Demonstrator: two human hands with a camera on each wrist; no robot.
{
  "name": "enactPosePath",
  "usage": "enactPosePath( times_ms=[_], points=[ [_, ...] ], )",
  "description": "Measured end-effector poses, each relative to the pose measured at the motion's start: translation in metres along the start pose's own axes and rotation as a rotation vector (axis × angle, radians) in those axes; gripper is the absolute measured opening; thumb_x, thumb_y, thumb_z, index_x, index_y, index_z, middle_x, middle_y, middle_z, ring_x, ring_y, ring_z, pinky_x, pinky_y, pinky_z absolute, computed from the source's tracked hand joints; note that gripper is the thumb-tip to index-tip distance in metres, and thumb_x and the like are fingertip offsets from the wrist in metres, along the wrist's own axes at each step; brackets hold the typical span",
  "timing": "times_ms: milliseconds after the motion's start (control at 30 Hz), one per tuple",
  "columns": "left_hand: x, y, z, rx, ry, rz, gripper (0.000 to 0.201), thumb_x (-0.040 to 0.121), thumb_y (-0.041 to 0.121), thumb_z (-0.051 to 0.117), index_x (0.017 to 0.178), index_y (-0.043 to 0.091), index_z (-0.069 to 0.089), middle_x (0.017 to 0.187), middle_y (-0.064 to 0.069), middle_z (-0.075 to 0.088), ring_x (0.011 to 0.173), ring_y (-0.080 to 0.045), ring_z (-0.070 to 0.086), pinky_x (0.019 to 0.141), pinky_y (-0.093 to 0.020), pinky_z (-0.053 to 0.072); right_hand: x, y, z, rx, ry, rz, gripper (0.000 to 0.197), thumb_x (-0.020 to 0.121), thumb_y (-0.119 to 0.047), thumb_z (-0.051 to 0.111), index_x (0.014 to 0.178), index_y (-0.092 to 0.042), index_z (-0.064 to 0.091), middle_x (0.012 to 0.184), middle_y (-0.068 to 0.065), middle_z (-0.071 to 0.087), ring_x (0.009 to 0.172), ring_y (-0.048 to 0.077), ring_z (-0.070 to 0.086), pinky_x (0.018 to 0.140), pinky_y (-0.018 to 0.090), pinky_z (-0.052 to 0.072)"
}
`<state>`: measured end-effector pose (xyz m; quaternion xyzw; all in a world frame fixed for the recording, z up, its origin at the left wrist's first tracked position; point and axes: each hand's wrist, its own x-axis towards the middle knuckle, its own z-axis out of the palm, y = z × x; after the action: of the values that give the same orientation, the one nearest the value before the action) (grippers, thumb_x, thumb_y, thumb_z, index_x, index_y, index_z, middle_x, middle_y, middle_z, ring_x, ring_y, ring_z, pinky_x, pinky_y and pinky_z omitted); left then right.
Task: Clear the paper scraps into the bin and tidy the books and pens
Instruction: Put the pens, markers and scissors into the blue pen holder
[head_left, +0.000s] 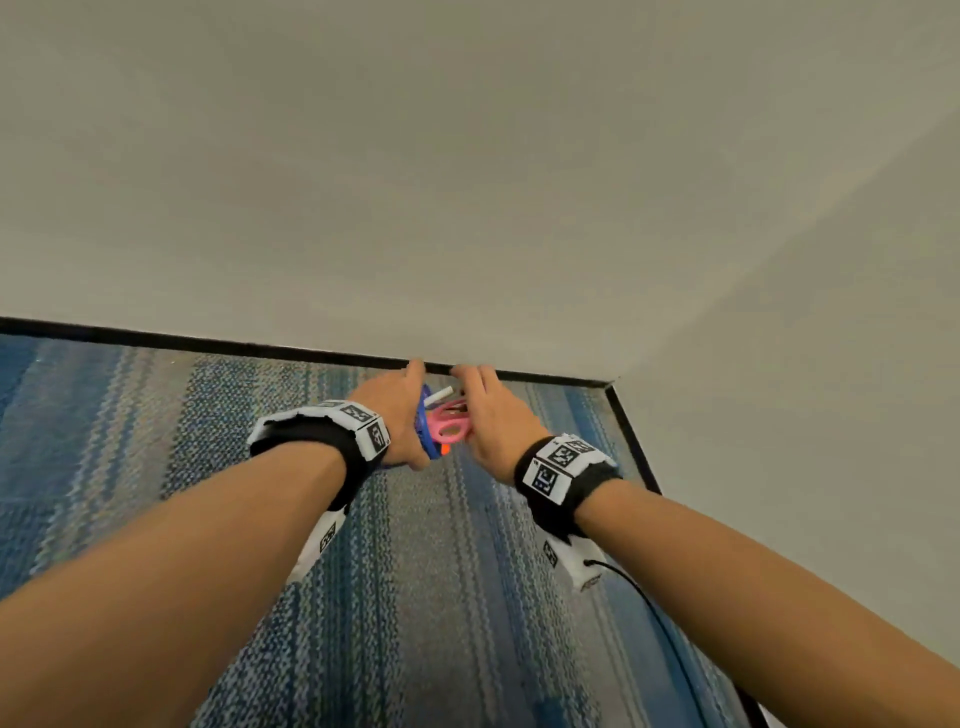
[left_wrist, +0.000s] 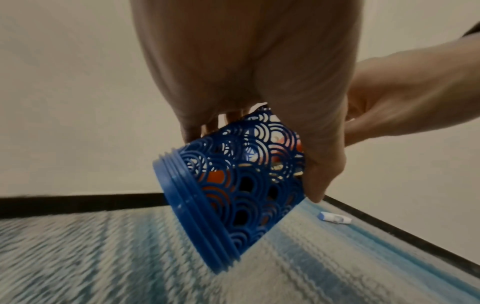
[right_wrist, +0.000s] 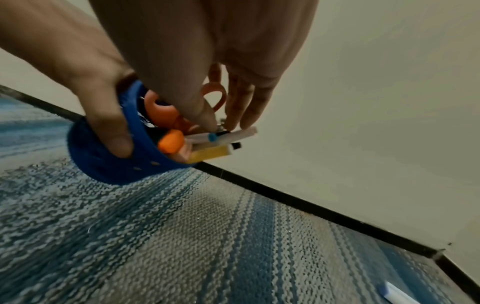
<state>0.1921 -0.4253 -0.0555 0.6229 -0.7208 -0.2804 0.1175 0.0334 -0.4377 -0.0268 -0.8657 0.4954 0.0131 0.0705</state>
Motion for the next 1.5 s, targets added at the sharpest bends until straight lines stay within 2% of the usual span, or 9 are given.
enactPosePath(
  times_ms=[133,267,633,800,867,1000,1133,1367,1500],
  points=[
    [0.025,0.041,0.006,0.143,0.044,0.010,0.080,0.052,0.052,0.079,0.116,0.020,0.041,0.104,-0.001,0.059,0.100,-0.028,0.056,0.088,-0.047,0.043,-0.016,0.037,-0.028,0.030,0.139,0.101,0.058,0.076,0.003,0.055,0.132,-0.005,0.040,0.127,0.014,0.042,0.108,0.032,0.053,0.088,0.041,0.048],
    [0.049,0.060,0.029,0.058,0.028,0.020,0.076,0.056,0.054,0.078,0.111,0.018,0.041,0.102,-0.004,0.061,0.087,-0.026,0.051,0.073,-0.037,0.045,-0.030,0.103,-0.029,-0.078,0.193,0.249,0.044,0.081,-0.009,0.054,0.124,-0.006,0.045,0.123,0.015,0.047,0.108,0.033,0.051,0.089,0.041,0.047],
    [0.100,0.062,0.086,-0.021,-0.051,-0.066,0.080,0.055,0.055,0.081,0.115,0.020,0.043,0.103,-0.002,0.063,0.086,-0.025,0.060,0.073,-0.036,0.051,-0.028,0.258,0.076,-0.288,-0.344,0.432,0.049,0.089,-0.019,0.049,0.136,-0.013,0.034,0.134,0.016,0.038,0.122,0.038,0.042,0.098,0.051,0.041],
    [0.112,0.083,0.132,0.043,0.147,-0.164,0.077,0.056,0.060,0.072,0.118,0.027,0.040,0.114,0.005,0.058,0.110,-0.025,0.049,0.081,-0.039,0.041,-0.010,0.283,0.092,-0.246,-0.498,0.465,0.079,0.092,-0.019,0.050,0.150,-0.036,0.000,0.156,0.020,0.007,0.141,0.045,0.015,0.109,0.062,0.024],
    [0.115,0.089,0.142,0.056,0.185,-0.175,0.079,0.055,0.061,0.071,0.119,0.027,0.040,0.114,0.006,0.057,0.111,-0.025,0.045,0.080,-0.039,0.036,-0.008,0.285,0.098,-0.221,-0.519,0.443,0.074,0.095,-0.021,0.047,0.150,-0.038,0.000,0.154,0.020,0.013,0.139,0.044,0.019,0.108,0.062,0.025],
    [0.118,0.077,0.141,-0.099,0.186,-0.251,0.093,0.046,0.066,0.069,0.125,0.029,0.038,0.113,0.002,0.054,0.113,-0.026,0.045,0.087,-0.041,0.038,-0.003,0.272,0.103,-0.222,-0.330,0.328,0.038,0.097,-0.015,0.041,0.135,-0.015,0.036,0.133,0.019,0.039,0.122,0.039,0.043,0.098,0.053,0.039],
    [0.112,0.072,0.137,-0.168,0.189,-0.242,0.095,0.049,0.060,0.077,0.128,0.027,0.035,0.102,0.005,0.045,0.112,-0.028,0.045,0.081,-0.038,0.035,0.002,0.255,0.088,-0.060,-0.232,0.343,0.053,0.095,-0.012,0.043,0.144,-0.021,0.026,0.133,0.020,0.037,0.115,0.041,0.049,0.087,0.046,0.046],
    [0.092,0.065,0.123,-0.239,0.171,-0.204,0.088,0.052,0.057,0.080,0.122,0.027,0.036,0.109,0.000,0.054,0.105,-0.026,0.046,0.086,-0.039,0.046,0.021,0.186,-0.001,0.616,0.616,0.464,0.033,0.090,-0.017,0.052,0.122,-0.018,0.046,0.109,0.008,0.057,0.086,0.021,0.061,0.077,0.030,0.051],
    [0.074,0.058,0.097,-0.245,0.171,-0.182,0.081,0.050,0.061,0.076,0.112,0.026,0.037,0.100,0.002,0.054,0.096,-0.025,0.048,0.080,-0.039,0.049,0.020,0.122,-0.012,0.834,0.592,0.317,0.026,0.090,-0.016,0.059,0.113,-0.012,0.046,0.078,-0.009,0.056,0.063,-0.003,0.057,0.054,0.010,0.041]
  ],
)
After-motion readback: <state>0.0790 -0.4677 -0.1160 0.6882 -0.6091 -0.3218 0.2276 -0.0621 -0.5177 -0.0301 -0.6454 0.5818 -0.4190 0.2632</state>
